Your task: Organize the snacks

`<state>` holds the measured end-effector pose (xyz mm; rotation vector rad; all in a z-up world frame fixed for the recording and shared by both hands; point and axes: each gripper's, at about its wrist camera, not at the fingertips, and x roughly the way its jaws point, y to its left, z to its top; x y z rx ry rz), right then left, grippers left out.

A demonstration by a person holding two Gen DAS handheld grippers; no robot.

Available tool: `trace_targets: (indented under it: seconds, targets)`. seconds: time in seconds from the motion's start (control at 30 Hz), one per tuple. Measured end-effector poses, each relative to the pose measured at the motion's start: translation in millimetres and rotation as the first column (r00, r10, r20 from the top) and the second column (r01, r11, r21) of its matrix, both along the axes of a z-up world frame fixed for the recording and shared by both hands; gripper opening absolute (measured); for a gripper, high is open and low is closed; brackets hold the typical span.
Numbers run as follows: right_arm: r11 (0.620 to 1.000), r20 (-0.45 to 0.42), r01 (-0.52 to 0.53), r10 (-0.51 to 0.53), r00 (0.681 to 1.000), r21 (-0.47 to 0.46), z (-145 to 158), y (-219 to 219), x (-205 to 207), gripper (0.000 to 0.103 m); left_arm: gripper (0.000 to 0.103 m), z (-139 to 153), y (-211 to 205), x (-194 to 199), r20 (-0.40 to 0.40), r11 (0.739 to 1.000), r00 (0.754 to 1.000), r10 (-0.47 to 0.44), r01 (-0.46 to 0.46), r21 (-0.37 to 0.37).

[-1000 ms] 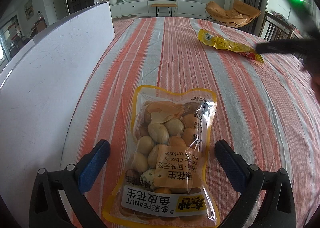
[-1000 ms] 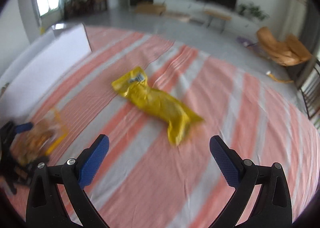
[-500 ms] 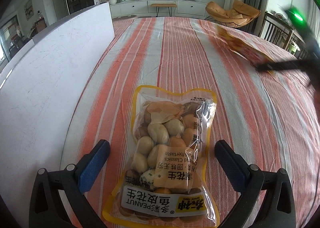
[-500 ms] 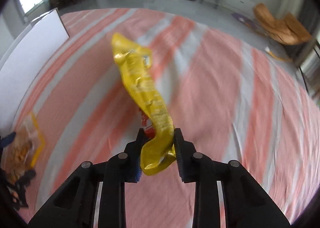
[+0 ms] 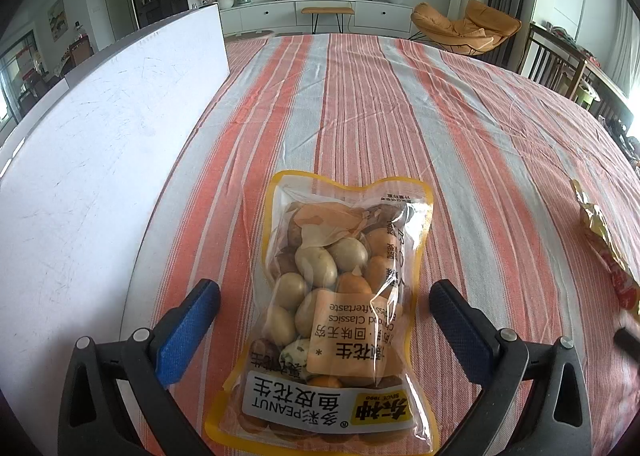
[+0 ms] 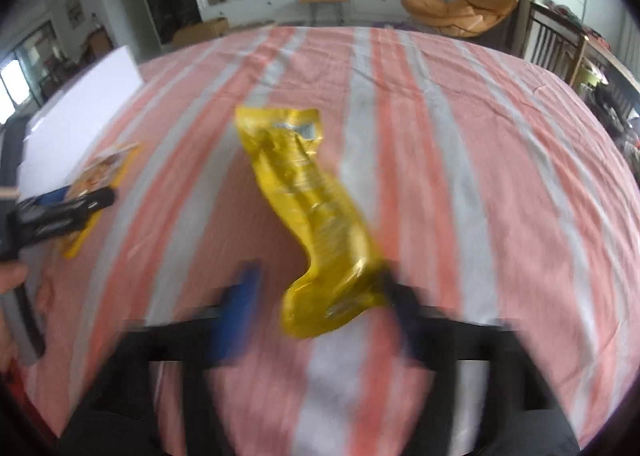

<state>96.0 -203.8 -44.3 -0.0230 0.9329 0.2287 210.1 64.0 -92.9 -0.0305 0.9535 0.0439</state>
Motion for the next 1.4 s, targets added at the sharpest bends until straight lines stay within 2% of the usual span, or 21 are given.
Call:
trace_targets:
  seconds: [0.17,1.4]
  targets:
    - [0.996,0.018,-0.023,0.025,1.0,-0.083,-12,21,-6,0.099,0.103,0,-1,0,0.0,1.0,1.0,0.0,0.0,0.001]
    - [0.998,0.01,0.003,-0.003,1.0,-0.067,-15,32,10,0.101,0.103,0,-1,0,0.001,1.0,1.0,0.001,-0.001,0.0]
